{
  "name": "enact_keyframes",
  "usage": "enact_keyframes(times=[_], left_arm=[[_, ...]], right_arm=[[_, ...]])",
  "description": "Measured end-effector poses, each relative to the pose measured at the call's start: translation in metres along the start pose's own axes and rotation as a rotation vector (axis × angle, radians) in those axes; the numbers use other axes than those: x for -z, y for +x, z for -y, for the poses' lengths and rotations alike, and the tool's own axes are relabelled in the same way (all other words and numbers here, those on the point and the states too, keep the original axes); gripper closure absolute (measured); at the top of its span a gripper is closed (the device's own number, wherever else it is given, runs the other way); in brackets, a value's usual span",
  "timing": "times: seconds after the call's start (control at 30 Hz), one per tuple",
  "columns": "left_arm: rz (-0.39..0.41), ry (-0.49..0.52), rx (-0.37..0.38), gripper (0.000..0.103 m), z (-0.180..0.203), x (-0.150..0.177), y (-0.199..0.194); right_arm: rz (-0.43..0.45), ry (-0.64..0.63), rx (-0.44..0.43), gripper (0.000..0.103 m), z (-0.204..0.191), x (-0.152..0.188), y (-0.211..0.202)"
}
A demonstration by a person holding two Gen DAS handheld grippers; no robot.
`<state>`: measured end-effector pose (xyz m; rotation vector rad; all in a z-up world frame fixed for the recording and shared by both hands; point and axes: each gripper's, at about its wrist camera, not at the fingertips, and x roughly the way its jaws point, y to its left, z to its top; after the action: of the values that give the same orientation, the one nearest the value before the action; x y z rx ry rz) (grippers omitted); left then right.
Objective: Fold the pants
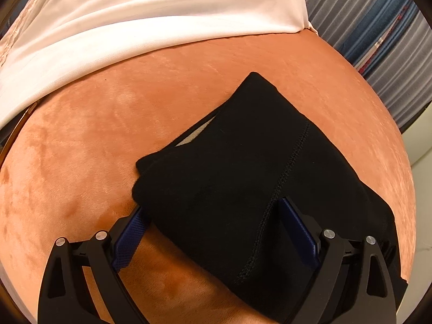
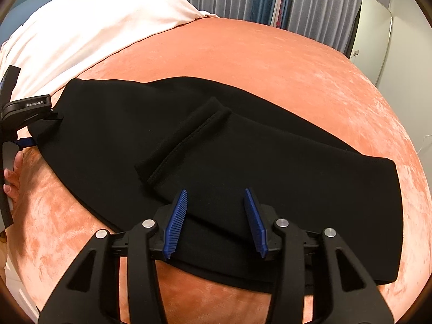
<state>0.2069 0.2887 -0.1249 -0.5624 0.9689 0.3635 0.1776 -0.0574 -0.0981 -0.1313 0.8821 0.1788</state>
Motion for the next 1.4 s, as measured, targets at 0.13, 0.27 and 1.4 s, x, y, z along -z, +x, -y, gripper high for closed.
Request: enact_keyframes(times=[0.13,0.27,1.4], left_arm=[[-0.002,0.001,0.045,0.012,0.006,-0.004,0.004],[-0.020,-0.023,0.104,0.042,0.002,-0.006,0.009],[0.079,0.188,-0.029,0.086,0.067,-0.003,-0.016]], right_arm=[[-0.001,0.003,-0.001,0.060,0.000,0.001,-0.001],[0.004,0.010,-0.005,0.059,0.003,0.003,-0.004],[0.006,0.125,0.043,0.041,0.079,0.059,-0.051]])
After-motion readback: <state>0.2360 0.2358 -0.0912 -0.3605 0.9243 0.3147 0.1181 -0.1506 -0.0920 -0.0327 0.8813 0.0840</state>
